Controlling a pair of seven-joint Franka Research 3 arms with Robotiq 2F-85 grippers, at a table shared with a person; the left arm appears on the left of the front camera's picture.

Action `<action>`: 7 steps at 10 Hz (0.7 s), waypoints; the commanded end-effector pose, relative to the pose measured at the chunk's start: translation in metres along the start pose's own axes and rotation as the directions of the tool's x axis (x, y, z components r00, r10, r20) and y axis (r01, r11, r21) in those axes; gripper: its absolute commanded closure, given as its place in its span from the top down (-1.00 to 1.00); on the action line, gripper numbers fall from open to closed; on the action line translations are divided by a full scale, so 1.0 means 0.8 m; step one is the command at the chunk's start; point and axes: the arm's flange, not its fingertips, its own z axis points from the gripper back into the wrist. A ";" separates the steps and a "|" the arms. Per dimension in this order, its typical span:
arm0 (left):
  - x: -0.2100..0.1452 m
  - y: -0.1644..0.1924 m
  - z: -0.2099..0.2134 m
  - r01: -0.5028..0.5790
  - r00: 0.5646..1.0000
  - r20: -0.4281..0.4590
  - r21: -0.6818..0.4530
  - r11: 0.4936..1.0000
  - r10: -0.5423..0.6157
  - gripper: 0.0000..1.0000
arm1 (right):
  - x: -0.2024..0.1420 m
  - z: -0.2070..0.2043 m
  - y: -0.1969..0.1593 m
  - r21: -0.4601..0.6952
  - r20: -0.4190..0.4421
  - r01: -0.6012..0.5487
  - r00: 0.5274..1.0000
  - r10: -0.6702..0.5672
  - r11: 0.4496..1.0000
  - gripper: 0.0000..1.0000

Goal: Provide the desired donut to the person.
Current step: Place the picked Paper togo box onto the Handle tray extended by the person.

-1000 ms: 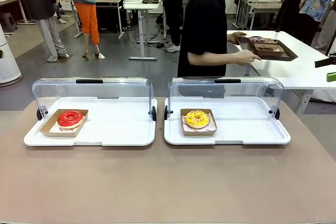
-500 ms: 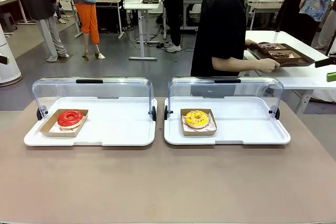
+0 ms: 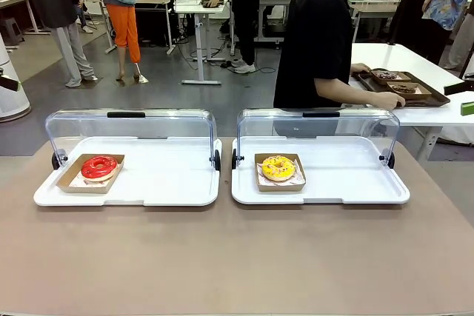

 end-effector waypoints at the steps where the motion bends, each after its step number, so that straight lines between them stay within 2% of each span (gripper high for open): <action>1: 0.002 -0.009 -0.003 -0.018 1.000 -0.025 0.018 1.000 0.018 1.00 | 0.001 -0.001 0.000 0.005 0.004 -0.001 1.000 0.001 1.000 1.00; 7: 0.000 0.000 0.000 -0.009 1.000 -0.006 0.010 1.000 0.009 1.00 | 0.001 -0.001 0.000 0.005 0.004 -0.001 1.000 0.001 1.000 1.00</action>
